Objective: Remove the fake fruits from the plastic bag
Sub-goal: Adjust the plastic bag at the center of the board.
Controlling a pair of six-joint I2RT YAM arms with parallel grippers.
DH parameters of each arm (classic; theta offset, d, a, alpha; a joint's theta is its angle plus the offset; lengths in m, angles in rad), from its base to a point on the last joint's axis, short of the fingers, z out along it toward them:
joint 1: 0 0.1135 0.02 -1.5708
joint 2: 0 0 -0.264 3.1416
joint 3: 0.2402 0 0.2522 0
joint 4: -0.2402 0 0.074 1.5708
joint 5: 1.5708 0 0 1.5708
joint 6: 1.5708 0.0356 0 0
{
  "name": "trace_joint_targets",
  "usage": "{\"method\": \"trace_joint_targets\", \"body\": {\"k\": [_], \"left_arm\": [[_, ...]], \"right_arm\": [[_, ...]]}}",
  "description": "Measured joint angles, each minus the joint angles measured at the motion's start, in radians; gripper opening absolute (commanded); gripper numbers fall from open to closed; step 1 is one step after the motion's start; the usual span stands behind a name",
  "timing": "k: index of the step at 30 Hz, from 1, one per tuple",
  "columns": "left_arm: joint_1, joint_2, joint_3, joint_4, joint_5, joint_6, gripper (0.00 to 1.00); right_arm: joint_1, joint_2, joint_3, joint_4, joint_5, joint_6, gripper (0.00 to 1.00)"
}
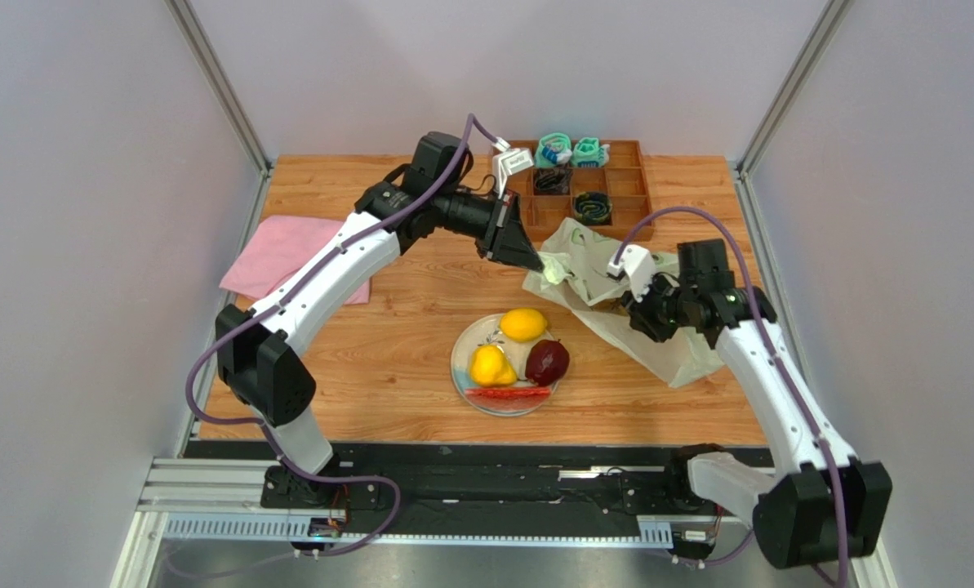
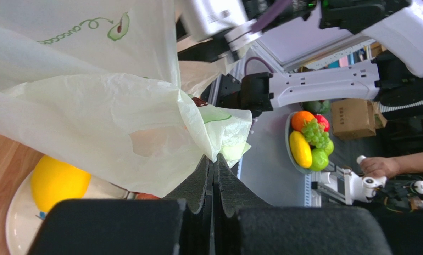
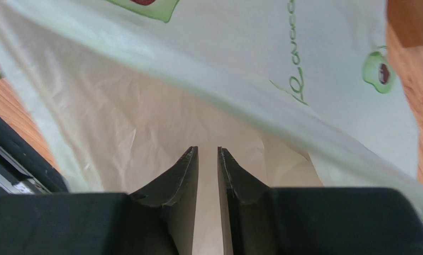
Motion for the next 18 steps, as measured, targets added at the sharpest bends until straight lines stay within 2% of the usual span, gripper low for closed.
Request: {"method": "trace_joint_targets", "body": {"k": [6,9,18], "left_arm": [[-0.003,0.006,0.000,0.011,0.030,-0.014,0.00],[-0.003,0.006,0.000,0.010,0.032,-0.006,0.00],[-0.003,-0.008,-0.060,-0.012,0.020,0.040,0.00]], "right_arm": [[0.064,0.218,0.002,0.087,0.119,-0.059,0.13],[0.067,0.299,0.018,0.167,0.227,-0.061,0.13],[0.067,0.291,0.055,0.466,0.458,-0.011,0.13]]}}
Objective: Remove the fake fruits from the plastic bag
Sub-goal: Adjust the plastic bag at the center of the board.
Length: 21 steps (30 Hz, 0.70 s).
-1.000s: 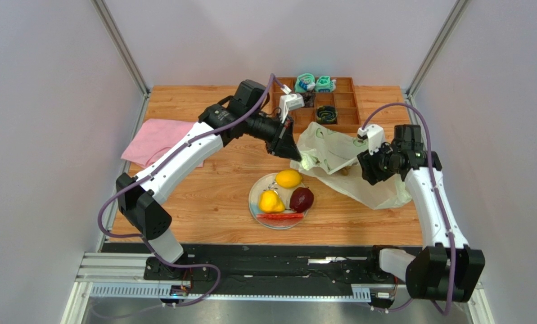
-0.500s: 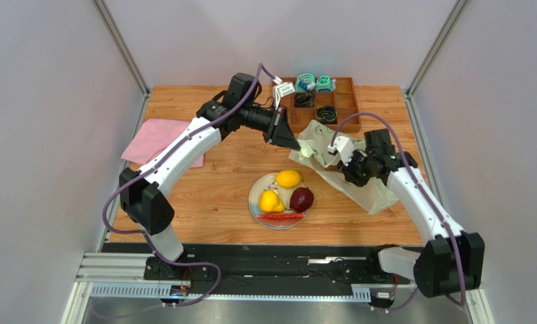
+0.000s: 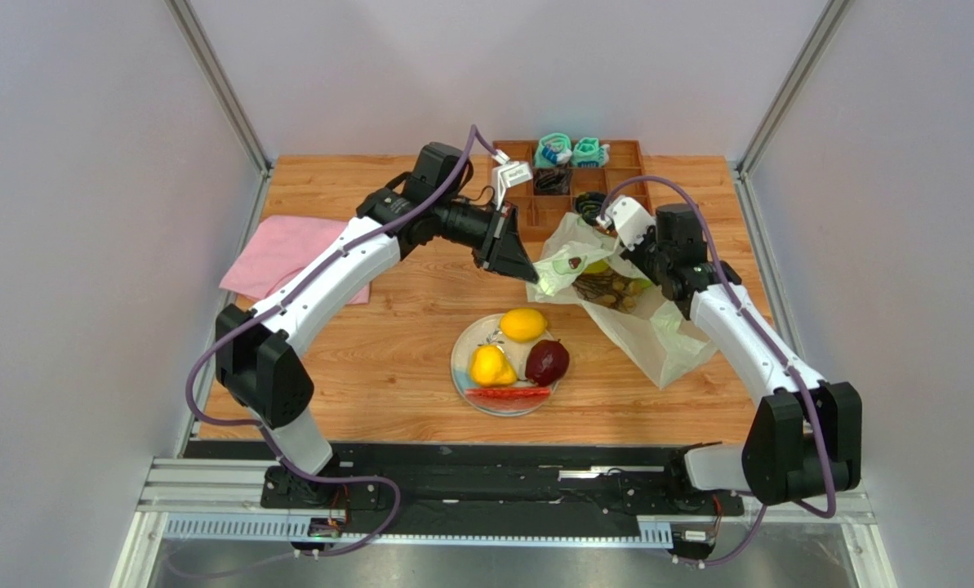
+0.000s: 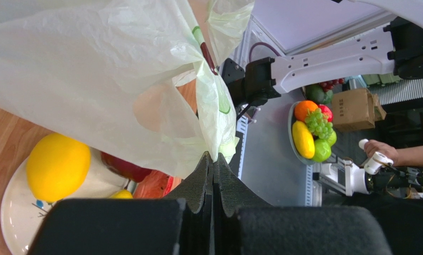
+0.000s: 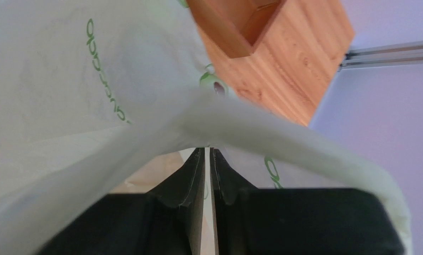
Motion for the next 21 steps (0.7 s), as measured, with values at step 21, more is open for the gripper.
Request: {"method": "trace_joint_targets", "body": {"k": [21], "left_arm": [[0.000,0.032,0.113,-0.019,-0.037,0.033,0.00]], "right_arm": [[-0.043,-0.068,0.132,-0.024,-0.166,0.084,0.21]]}}
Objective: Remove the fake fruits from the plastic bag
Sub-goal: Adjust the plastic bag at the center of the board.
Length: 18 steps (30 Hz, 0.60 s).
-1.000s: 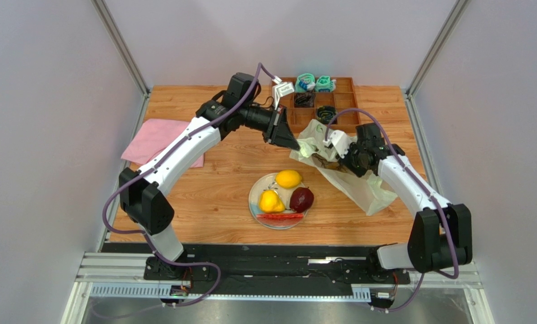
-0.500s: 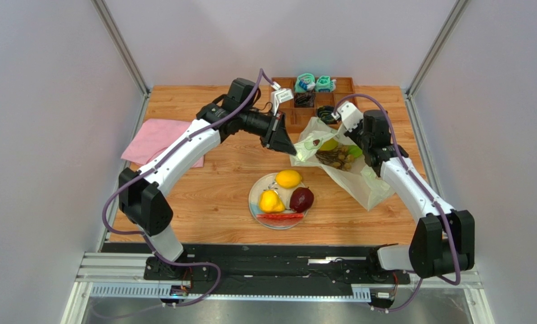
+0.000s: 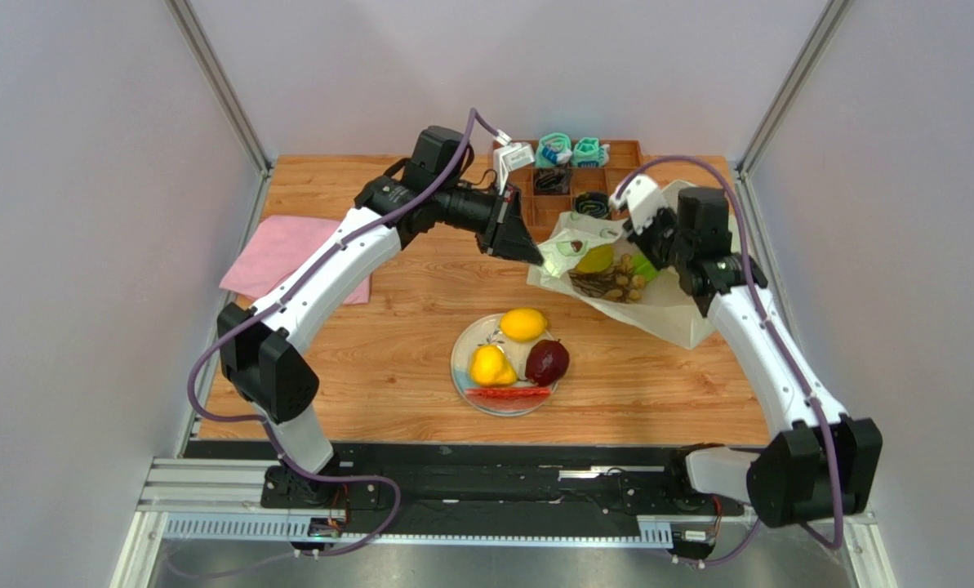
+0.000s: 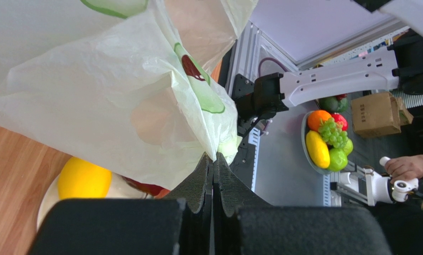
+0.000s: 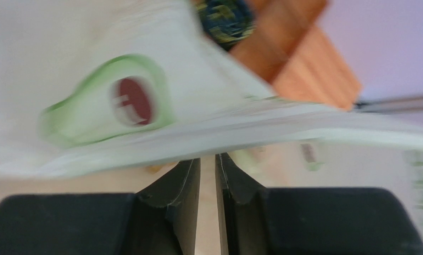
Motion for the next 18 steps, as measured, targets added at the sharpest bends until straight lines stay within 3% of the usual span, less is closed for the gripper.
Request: {"method": "trace_joint_targets", "body": {"k": [5,10,12,16,18], "left_arm": [[0.003,0.000,0.000,-0.001,0.000,0.000,0.00],[0.008,0.009,0.000,0.001,0.005,-0.005,0.00],[0.009,0.017,0.000,0.002,0.007,-0.006,0.00],[0.010,0.028,0.000,0.001,0.008,-0.006,0.00],[0.010,0.028,0.000,0.001,0.009,-0.005,0.00]], "right_arm": [[0.048,-0.132,-0.149,-0.218,-0.171,-0.137,0.18],[0.058,-0.093,-0.163,-0.319,-0.187,-0.283,0.18],[0.058,-0.043,-0.149,-0.335,-0.167,-0.334,0.22],[0.058,0.115,-0.074,-0.341,-0.110,-0.422,0.42],[0.058,0.195,-0.024,-0.334,-0.084,-0.455,0.45]]}}
